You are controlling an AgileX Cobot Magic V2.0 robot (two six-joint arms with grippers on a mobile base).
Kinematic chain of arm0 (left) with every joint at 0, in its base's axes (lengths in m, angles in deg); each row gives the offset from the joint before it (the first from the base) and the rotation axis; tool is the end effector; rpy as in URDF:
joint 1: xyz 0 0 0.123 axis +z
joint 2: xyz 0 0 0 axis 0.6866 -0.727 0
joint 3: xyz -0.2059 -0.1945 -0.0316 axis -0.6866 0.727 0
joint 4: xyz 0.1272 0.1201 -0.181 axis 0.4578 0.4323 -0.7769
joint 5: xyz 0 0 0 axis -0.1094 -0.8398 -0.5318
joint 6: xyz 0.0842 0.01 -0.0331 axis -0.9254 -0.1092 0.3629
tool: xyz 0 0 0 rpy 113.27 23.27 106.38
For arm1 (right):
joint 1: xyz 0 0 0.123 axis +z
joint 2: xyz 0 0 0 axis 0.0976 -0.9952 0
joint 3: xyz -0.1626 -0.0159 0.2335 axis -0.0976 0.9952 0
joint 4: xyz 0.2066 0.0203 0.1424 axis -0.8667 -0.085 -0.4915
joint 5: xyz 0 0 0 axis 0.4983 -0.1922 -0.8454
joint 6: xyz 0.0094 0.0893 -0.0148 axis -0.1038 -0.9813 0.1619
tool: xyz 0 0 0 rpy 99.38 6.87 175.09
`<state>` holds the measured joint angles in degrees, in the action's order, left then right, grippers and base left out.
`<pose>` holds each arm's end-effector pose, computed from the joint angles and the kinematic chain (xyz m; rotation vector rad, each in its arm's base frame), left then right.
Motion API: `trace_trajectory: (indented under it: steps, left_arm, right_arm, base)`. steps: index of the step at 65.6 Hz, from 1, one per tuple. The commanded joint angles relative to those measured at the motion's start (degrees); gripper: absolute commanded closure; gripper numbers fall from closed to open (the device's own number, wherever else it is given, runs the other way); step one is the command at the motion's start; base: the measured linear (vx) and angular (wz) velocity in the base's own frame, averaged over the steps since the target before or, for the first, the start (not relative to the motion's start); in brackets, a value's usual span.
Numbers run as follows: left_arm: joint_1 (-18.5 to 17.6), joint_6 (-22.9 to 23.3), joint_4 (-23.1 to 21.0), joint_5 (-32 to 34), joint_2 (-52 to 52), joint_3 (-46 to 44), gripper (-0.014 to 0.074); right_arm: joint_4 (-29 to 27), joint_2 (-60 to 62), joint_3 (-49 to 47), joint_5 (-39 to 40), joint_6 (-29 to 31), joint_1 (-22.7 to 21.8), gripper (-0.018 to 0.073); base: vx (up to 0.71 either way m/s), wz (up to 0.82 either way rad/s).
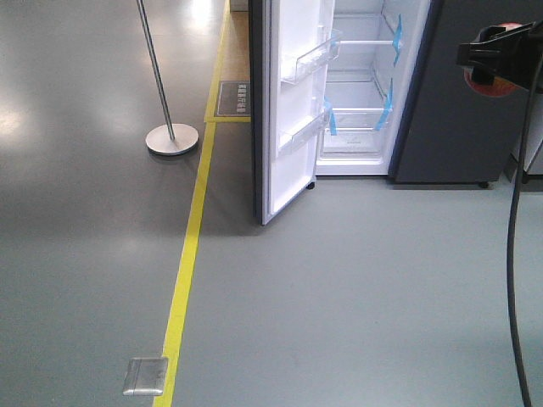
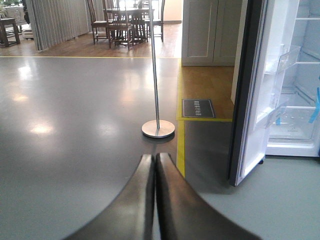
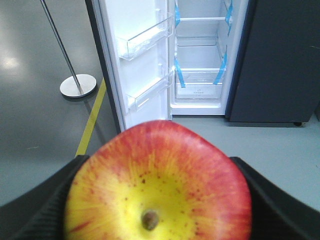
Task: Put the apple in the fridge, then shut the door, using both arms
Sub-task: 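Drive closer to the refrigerator's open door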
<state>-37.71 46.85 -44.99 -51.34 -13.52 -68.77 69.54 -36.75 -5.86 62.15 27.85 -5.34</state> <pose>0.0555 0.0090 0.1900 -0.1738 1.6608 0.0502 0.3432 0.0056 0.3867 0.0072 1.9861 0.0728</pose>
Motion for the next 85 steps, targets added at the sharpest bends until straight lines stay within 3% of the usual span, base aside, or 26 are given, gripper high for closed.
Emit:
trace_trajectory:
  steps: [1,85]
  left_arm:
    - [-0.49,-0.04,0.00,3.93,0.89,-0.97,0.0602]
    - [-0.49,-0.04,0.00,3.93,0.89,-0.97,0.0602]
  right_arm:
    - [0.01,2.14,-1.72,4.76,0.48,-0.26,0.0345]
    - [0.01,2.14,-1.72,4.76,0.48,-0.26,0.0345]
  base:
    - [0.14,-0.03]
    - [0.10,-0.01]
